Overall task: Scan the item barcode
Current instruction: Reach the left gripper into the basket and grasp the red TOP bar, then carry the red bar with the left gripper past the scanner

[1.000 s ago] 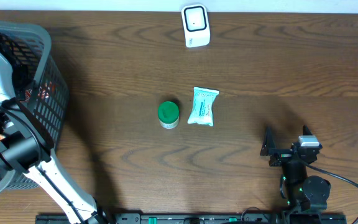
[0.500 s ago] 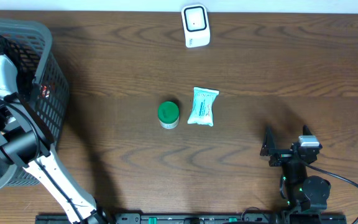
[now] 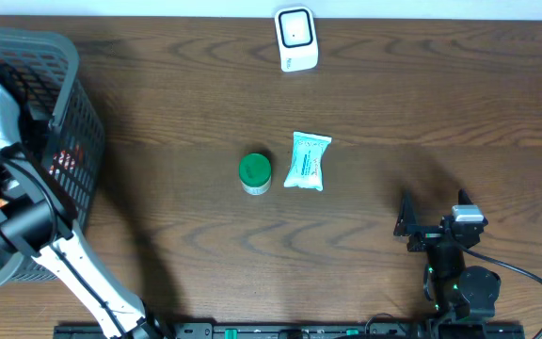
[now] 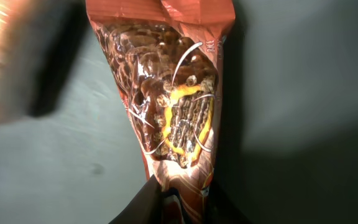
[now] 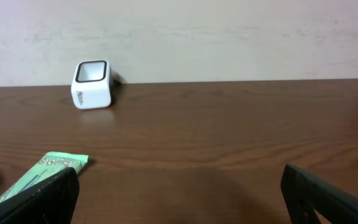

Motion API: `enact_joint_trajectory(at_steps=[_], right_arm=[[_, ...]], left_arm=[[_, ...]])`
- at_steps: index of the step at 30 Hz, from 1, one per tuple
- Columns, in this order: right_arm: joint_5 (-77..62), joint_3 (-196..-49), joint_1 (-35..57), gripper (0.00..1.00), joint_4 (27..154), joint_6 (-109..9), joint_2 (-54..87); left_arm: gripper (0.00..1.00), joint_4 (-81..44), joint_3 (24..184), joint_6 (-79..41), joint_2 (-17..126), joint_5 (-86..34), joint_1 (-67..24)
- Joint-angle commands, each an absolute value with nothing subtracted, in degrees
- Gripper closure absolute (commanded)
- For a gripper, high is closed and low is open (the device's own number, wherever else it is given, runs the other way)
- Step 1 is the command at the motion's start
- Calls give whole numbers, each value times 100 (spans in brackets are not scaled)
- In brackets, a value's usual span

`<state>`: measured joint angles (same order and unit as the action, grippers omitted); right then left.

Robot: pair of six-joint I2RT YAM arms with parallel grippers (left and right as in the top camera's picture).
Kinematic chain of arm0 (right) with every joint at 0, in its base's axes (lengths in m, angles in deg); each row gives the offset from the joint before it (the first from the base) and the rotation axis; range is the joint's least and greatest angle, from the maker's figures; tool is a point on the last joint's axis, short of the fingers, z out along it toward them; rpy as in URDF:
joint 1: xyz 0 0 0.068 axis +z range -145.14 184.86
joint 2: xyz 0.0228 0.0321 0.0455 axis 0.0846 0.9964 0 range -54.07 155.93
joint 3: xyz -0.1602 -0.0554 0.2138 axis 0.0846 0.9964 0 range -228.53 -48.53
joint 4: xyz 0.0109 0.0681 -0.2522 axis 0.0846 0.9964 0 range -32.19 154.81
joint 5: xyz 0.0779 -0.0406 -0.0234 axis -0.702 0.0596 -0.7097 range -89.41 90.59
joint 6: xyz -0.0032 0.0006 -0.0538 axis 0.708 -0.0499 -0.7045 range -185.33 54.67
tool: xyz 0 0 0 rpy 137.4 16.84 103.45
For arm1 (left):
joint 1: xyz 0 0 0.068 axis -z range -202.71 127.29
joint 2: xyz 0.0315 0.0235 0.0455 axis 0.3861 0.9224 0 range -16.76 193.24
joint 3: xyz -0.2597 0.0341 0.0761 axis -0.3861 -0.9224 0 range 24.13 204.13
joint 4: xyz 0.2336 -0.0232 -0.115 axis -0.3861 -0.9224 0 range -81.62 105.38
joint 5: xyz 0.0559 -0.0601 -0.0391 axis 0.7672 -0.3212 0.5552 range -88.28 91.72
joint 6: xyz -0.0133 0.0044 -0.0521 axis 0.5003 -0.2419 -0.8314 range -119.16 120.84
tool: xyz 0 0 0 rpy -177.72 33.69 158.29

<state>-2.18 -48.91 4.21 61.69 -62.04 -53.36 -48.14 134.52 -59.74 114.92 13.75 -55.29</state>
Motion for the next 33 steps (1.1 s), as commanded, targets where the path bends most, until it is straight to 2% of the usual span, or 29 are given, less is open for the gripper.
enact_joint_trajectory(at_steps=[1,5,8,15,19,23,27,29,33], right_arm=[[-207,-4885,454,1,6191,-6152,-5358],[-207,-4885,454,1,6191,-6152,-5358],[-209,-4885,454,1,6191,-6152,-5358],[-207,-4885,454,1,6191,-6152,-5358],[-207,-4885,454,1,6191,-6152,-5358],[-207,-4885,454,1,6191,-6152,-5358],[-207,-4885,454,1,6191,-6152,-5358],[-207,-4885,454,1,6191,-6152,-5358],[-207,-4885,454,1,6191,-6152,-5358]], left_arm=[[80,-4970,13489,-5878,10724,1416,-5778],[80,-5053,13489,-5865,10016,1281,-5931],[80,-5053,13489,-5790,9374,741,-5995],[80,-4965,13489,-5792,7970,-1525,-5868],[80,-4749,13489,-5797,7439,-2345,-5442],[80,-4596,13489,-5790,7203,-2463,-4458],[80,-4478,13487,-5771,7295,-2280,-3038],[80,-4404,13487,-5768,7463,-1737,-2012],[80,-4314,13487,-5725,7870,-710,-579]])
